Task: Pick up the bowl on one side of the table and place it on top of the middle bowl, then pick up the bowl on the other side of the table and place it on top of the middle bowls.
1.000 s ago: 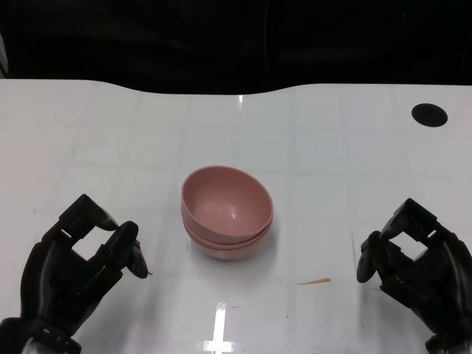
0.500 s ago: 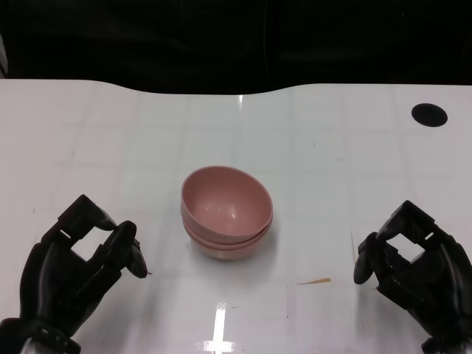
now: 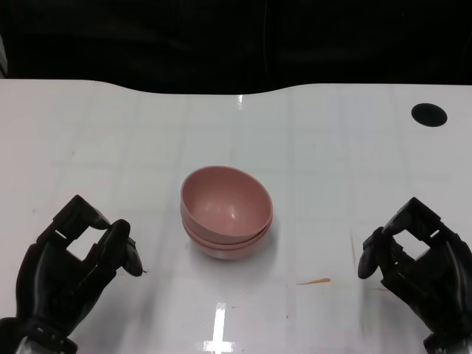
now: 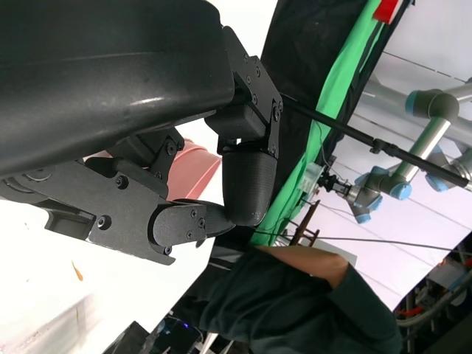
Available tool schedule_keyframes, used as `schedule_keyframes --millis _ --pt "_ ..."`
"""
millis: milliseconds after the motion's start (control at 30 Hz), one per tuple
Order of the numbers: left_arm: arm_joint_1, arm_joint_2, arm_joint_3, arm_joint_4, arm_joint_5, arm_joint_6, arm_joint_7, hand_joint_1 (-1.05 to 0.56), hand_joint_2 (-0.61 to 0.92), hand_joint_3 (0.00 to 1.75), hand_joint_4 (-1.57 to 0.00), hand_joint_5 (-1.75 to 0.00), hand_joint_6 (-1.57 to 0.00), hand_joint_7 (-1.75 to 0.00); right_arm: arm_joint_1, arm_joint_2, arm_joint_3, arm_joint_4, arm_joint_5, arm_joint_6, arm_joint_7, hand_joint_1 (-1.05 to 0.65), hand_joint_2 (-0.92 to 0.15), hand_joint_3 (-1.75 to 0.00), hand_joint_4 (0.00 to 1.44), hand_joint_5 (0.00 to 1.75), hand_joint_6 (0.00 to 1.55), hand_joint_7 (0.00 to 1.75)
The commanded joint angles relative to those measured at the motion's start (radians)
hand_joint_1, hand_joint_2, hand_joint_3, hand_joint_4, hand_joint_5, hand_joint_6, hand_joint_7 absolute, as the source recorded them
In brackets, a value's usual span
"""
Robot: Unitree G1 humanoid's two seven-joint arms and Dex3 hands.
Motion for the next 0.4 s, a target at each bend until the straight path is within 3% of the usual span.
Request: schedule_keyframes --millis 33,400 --pt "-0.009 0.018 0.011 0.005 -0.014 0.003 -0.016 -0.19 0.79 0.58 -0.95 -1.75 -0.65 -1.75 -0.007 0.0 -0.013 0.003 0.008 0.004 0.0 -0.07 -0.63 -1.07 0.85 1.75 0.73 1.55" --pt "-0.011 0.02 0.015 0.016 -0.008 -0.01 -0.031 -0.2 0.78 0.59 -0.94 -1.75 -0.65 -1.75 -0.004 0.007 -0.012 0.0 0.0 -0.001 -0.002 -0.08 -0.61 -1.08 0.86 1.75 0.74 1.53"
